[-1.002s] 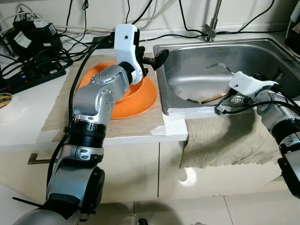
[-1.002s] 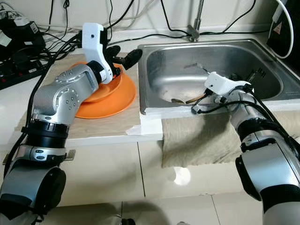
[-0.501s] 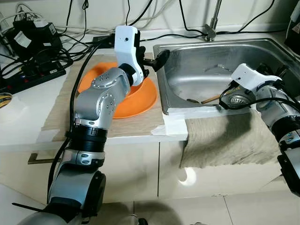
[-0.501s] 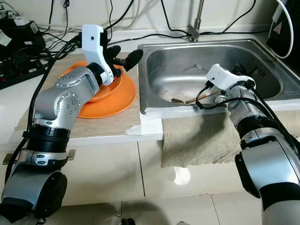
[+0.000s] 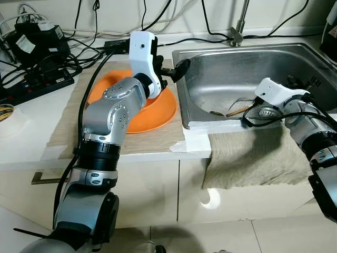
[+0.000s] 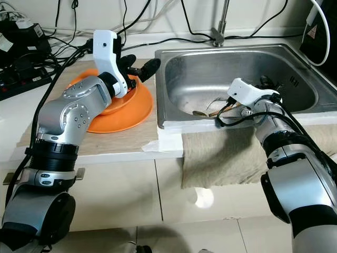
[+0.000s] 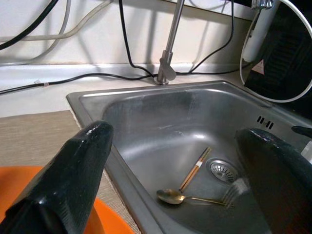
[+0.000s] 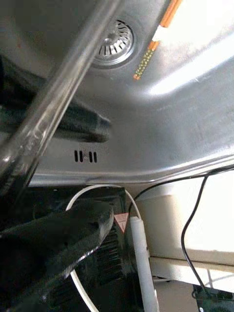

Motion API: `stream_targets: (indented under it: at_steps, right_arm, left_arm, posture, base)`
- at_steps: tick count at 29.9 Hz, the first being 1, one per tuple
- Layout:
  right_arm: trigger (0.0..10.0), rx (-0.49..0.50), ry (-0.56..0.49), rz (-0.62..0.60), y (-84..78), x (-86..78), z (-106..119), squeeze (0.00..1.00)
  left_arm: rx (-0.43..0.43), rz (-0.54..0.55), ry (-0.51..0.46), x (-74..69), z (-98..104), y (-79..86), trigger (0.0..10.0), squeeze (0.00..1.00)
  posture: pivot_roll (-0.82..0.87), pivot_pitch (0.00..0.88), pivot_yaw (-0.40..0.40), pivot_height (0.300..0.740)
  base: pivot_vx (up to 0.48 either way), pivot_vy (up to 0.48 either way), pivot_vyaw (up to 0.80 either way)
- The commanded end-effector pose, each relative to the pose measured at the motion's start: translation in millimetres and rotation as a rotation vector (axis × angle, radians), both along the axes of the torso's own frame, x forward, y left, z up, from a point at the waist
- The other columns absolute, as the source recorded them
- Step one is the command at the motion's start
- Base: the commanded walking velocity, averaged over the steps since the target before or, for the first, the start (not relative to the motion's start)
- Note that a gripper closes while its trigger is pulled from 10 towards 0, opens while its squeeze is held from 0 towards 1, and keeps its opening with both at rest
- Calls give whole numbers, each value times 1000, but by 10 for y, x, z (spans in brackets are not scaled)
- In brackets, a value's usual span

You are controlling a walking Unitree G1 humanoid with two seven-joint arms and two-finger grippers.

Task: Kitchen organization

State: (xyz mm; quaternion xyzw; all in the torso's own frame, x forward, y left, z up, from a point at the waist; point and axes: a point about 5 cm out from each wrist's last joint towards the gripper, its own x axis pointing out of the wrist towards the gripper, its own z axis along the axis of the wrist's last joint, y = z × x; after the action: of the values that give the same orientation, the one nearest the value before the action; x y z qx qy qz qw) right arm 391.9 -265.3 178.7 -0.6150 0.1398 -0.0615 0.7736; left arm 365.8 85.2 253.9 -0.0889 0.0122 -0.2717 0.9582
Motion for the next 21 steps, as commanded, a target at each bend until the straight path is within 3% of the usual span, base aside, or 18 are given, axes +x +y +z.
stream_targets:
  at_steps: [1, 17, 21]
  right_arm:
    - [10000, -25, 49, 17, 17, -20, -86, 1000]
    - [10000, -12, 30, 15, 21, -12, -63, 1000]
    - [10000, 81, -41, -2, 48, 13, 0, 1000]
  left_arm:
    - [-5, 2, -2, -13, 39, 6, 10000, 0]
    - [6, 0, -2, -11, 49, 5, 10000, 0]
    - [22, 3, -10, -9, 46, 6, 10000, 0]
  posture:
    - [-19, 0, 67, 740]
    - [-23, 0, 71, 740]
    - [-22, 0, 71, 740]
  base:
    - [0, 0, 0]
    - [0, 0, 0]
    - [0, 0, 0]
